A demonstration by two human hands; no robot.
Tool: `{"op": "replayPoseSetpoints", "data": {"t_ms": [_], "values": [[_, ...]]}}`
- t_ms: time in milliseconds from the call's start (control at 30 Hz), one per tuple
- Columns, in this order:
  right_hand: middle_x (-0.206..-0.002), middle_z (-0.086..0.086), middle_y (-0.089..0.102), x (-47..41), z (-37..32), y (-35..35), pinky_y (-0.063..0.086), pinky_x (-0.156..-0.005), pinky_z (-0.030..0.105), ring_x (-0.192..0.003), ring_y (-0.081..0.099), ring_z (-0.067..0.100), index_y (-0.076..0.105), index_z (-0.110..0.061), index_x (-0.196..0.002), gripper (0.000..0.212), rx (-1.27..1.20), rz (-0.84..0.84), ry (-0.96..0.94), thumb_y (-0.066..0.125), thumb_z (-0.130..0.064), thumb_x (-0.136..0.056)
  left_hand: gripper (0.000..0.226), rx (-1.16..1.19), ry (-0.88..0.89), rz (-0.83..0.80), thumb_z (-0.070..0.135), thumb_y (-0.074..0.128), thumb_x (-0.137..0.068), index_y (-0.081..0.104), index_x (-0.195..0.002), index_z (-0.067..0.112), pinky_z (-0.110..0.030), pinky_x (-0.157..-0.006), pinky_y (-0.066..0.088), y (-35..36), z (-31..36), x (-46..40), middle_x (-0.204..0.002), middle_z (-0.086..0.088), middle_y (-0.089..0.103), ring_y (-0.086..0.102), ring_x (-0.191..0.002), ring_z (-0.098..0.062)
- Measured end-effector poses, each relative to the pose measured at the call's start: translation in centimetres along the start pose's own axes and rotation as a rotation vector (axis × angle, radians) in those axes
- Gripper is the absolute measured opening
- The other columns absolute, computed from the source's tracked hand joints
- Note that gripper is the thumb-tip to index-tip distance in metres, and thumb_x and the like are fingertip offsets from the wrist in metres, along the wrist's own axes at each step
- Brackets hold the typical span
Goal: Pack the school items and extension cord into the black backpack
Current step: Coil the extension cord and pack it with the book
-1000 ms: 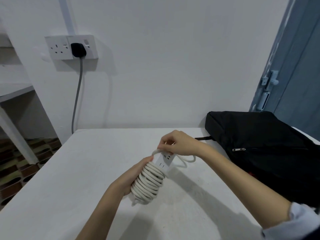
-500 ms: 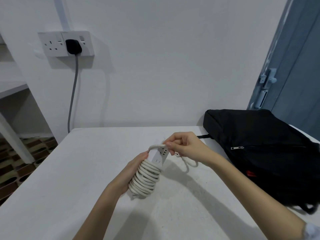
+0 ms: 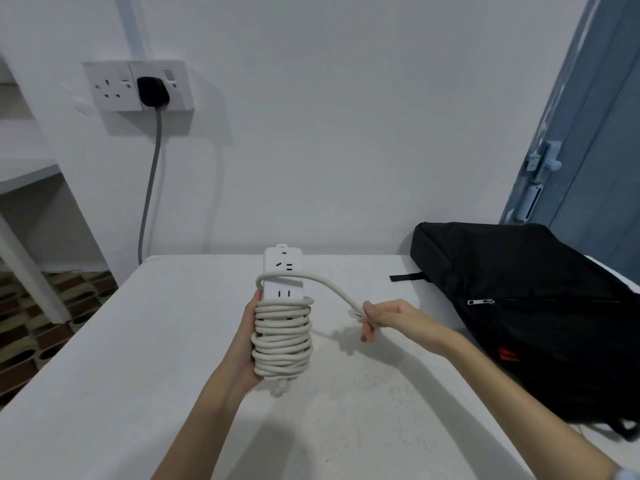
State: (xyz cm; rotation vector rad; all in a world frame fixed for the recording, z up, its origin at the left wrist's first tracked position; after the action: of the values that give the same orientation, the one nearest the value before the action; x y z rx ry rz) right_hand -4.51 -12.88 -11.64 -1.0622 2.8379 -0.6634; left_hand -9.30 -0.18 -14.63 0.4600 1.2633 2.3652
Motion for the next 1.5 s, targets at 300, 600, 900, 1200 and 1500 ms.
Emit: {"op": "replayPoseSetpoints", "data": {"t_ms": [300, 600, 900, 1200, 1500], "values": [[-0.055, -0.003, 0.060, -1.2, 1.7, -2.9, 0.037, -0.060, 0.021, -0.049, 0.045, 0.005, 0.057, -0.014, -0.052, 0.050, 0.213, 0.206, 0.088, 0.064, -0.057, -0.077, 0.043, 0.075, 0.114, -0.039, 0.061, 0.043, -0.084, 0.036, -0.070, 0.021, -0.015, -0.037, 0.032, -2.4, 1.5, -0.2, -0.042, 0.009, 0.036, 0.040, -0.032, -0.009], [-0.048, -0.005, 0.019, -2.9, 1.2, -5.5, 0.015, -0.049, 0.027, -0.044, 0.019, 0.013, 0.019, -0.018, -0.053, 0.069, 0.667, 0.312, 0.218, 0.061, -0.071, -0.069, 0.057, -0.708, 0.121, 0.275, 0.062, 0.055, -0.074, 0.069, -0.091, 0.010, -0.028, -0.060, 0.051, -2.8, 1.5, 1.6, -0.075, -0.007, 0.067, 0.064, -0.063, -0.020], [-0.077, 0.002, 0.060, -3.8, -8.1, -0.5, 0.038, -0.056, 0.020, -0.063, 0.049, 0.011, 0.067, -0.009, -0.084, 0.014, 0.385, 0.078, -0.031, 0.057, -0.019, -0.089, 0.043, -1.046, 0.061, 0.521, 0.051, 0.050, -0.087, 0.064, -0.108, 0.015, -0.031, -0.080, 0.052, -3.5, 0.4, 1.0, -0.105, -0.007, 0.069, 0.067, -0.094, -0.020], [-0.073, -0.005, 0.057, -0.8, -9.7, 2.8, 0.033, -0.045, 0.017, -0.046, 0.037, 0.006, 0.071, -0.016, -0.103, 0.017, 0.140, -0.086, -0.126, 0.059, -0.017, -0.091, 0.064, -0.418, 0.067, 0.359, 0.059, 0.037, -0.085, 0.070, -0.093, 0.004, -0.022, -0.044, 0.047, -3.4, -0.4, 1.4, -0.061, -0.008, 0.063, 0.058, -0.047, -0.018], [-0.087, 0.002, 0.064, 0.7, -6.8, -1.2, 0.044, -0.069, 0.023, -0.072, 0.057, 0.012, 0.072, -0.032, -0.077, 0.020, -0.001, 0.256, -0.229, 0.071, -0.012, -0.081, 0.066, -0.386, 0.108, 0.395, 0.059, 0.033, -0.091, 0.069, -0.084, 0.004, -0.023, -0.045, 0.048, -2.6, -1.8, -1.0, -0.062, -0.010, 0.066, 0.063, -0.050, -0.020]]}}
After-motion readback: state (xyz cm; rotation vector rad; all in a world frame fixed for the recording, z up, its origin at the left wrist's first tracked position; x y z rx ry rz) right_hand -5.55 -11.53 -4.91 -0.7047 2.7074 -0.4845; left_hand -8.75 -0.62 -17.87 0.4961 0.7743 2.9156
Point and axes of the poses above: each hand's wrist, its own x-axis away from the middle knuckle, its own y-axis out of the palm, z = x × y, the point moved 10 cm from there along -x, towards the middle knuckle
